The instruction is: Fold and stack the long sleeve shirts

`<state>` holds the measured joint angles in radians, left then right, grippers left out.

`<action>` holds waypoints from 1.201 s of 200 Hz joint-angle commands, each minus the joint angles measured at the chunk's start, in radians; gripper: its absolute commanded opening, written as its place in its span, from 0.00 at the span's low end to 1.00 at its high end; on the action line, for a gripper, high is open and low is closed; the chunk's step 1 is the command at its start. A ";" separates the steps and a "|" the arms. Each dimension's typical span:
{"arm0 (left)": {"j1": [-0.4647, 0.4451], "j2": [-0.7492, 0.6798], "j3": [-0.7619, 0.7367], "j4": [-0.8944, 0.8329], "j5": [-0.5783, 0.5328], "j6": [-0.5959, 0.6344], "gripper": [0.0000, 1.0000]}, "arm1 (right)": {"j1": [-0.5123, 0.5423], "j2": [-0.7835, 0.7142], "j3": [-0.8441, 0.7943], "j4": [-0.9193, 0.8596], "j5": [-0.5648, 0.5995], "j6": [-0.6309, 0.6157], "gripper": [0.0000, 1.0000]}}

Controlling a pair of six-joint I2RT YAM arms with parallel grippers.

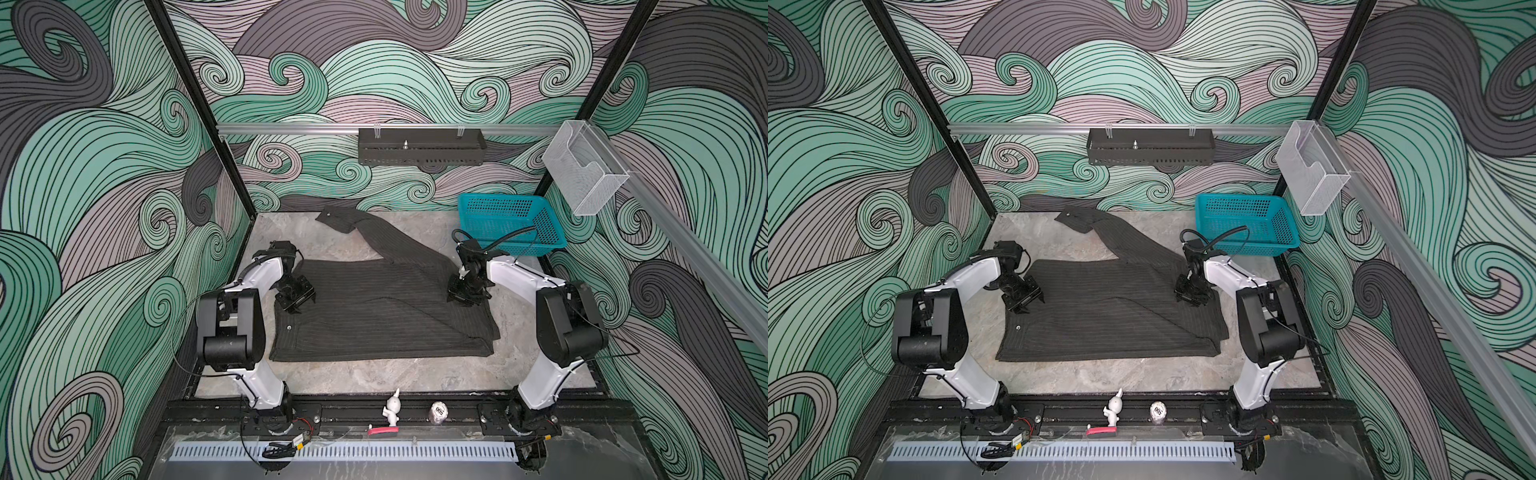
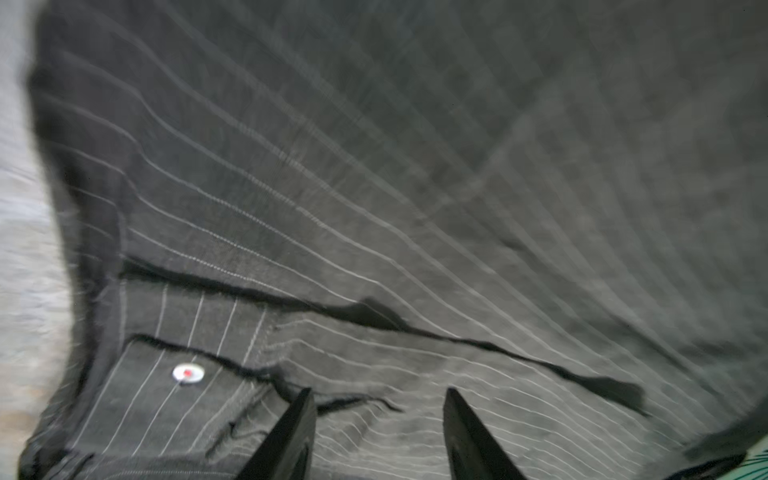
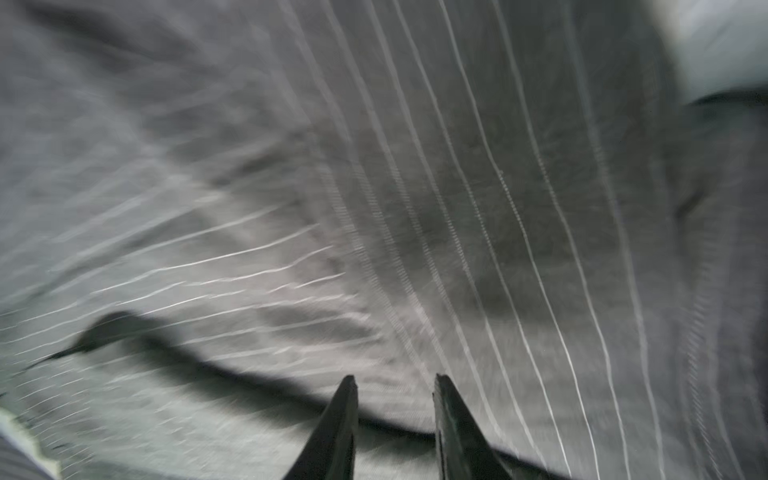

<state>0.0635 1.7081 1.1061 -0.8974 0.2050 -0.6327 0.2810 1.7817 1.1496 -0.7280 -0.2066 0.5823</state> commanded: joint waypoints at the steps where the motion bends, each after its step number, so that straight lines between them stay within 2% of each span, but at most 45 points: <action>1: 0.028 0.005 -0.040 0.006 -0.002 0.023 0.53 | -0.004 0.001 -0.042 0.025 0.001 -0.005 0.33; 28: 0.040 -0.018 -0.077 0.001 0.004 0.039 0.51 | -0.005 -0.016 -0.076 0.022 0.000 -0.025 0.34; 45: 0.046 -0.060 -0.048 -0.019 0.015 0.052 0.51 | -0.003 -0.054 -0.063 0.018 0.001 -0.041 0.34; 68: 0.050 -0.106 0.088 -0.050 0.018 0.072 0.54 | -0.009 -0.088 0.030 0.018 0.043 -0.062 0.37; 88: 0.054 -0.061 0.243 -0.052 0.012 0.090 0.56 | -0.010 -0.053 0.168 0.021 0.115 -0.108 0.38; 111: 0.068 0.088 0.443 -0.089 0.039 0.098 0.57 | -0.014 0.076 0.379 0.007 0.176 -0.163 0.41; 131: 0.068 0.225 0.577 -0.115 0.069 0.103 0.57 | -0.020 0.240 0.583 -0.036 0.153 -0.223 0.43; 187: 0.071 0.473 0.770 -0.140 0.066 0.111 0.57 | -0.005 0.624 1.057 -0.122 0.181 -0.351 0.59; 240: 0.082 0.541 0.865 -0.178 0.022 0.110 0.57 | 0.029 0.815 1.284 -0.131 0.180 -0.424 0.64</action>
<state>0.1307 2.2433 1.9099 -1.0157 0.2512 -0.5377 0.2890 2.5610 2.3386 -0.8291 -0.0338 0.2127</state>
